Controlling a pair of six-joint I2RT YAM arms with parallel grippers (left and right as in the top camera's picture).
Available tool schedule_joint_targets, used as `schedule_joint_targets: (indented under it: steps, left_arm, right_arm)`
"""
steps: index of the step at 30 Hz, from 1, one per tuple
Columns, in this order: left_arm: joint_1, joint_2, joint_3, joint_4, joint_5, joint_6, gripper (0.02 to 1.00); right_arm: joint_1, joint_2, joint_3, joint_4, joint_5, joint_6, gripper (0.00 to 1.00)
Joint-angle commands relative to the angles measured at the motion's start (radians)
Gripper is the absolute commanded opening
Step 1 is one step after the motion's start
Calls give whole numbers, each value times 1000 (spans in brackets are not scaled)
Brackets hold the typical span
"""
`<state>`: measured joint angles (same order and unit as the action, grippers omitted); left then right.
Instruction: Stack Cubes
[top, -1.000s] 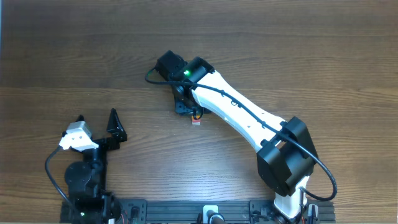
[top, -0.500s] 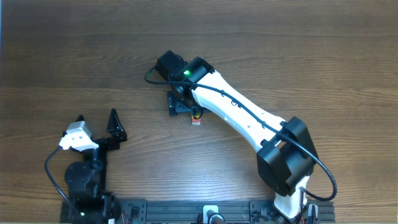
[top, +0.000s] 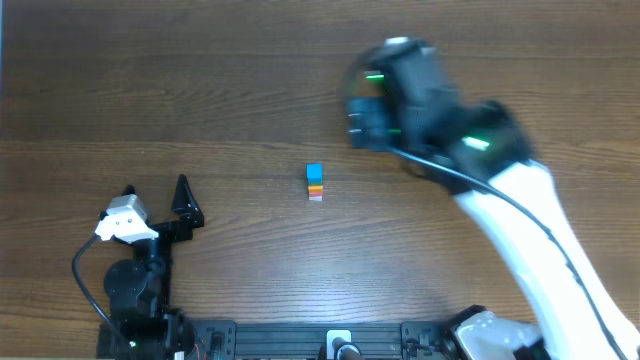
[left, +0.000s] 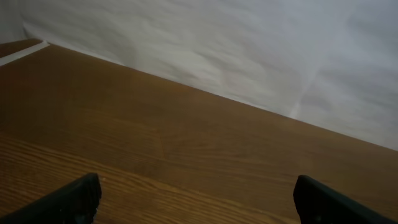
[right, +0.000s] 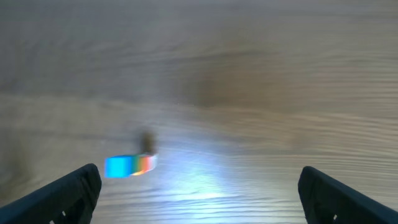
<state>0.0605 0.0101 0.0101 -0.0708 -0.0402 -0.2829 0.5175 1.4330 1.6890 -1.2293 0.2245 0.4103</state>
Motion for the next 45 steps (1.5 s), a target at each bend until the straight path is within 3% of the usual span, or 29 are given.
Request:
schedule_joint_targets:
  steps: [1,13,15,16,19,29,36,45]
  left_arm:
    - [6,-7,-4,2,6,14,998]
    - [6,-7,-4,2,6,14,1000]
    - [6,-7,-4,2,6,14,998]
    - [6,-7,-4,2,6,14,1000]
    - [6,-7,-4,2,6,14,996]
    - [6,-7,-4,2,6,14,1000]
    - [6,-7,-4,2,6,14,1000]
    - [6,-7,-4,2,6,14,1000]
  right_arm:
    - [-163,-219,-114,5,47,-159,993]
    - [-407,-898,-707,255,30,-244,993]
    - [-439,-991,-788,310,-25,-277,993]
    - [-464,-1081,-871,384,-104,-288,993]
    - [-486,-1201,-990,485,-212,-288,991]
    - [-525,-1427,-1283,688,-238,-293,991]
    - [-527,-1427,-1429,884,-333,-410,993]
    - [-527,-1427,-1589,1097,-328,-427,991]
